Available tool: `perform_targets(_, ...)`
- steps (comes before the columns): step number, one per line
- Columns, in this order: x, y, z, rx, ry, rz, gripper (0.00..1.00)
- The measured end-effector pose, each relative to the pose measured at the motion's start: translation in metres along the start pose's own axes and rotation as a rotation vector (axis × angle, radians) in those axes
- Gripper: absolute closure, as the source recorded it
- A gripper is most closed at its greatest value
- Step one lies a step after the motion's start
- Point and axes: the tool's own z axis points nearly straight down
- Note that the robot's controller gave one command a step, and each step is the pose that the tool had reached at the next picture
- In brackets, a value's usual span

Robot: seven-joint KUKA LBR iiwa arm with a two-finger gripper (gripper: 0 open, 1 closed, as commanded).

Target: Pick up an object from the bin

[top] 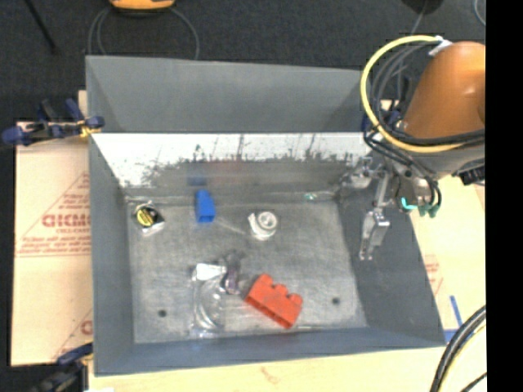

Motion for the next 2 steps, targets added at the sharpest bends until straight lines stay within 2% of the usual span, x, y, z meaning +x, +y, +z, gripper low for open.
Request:
perform_targets(1,-0.038,0.040,0.098,-0.003,-0.001,0.070,0.00)
perform_targets(2,-0.072,0.101,0.170,0.001,-0.013,-0.141,0.00)
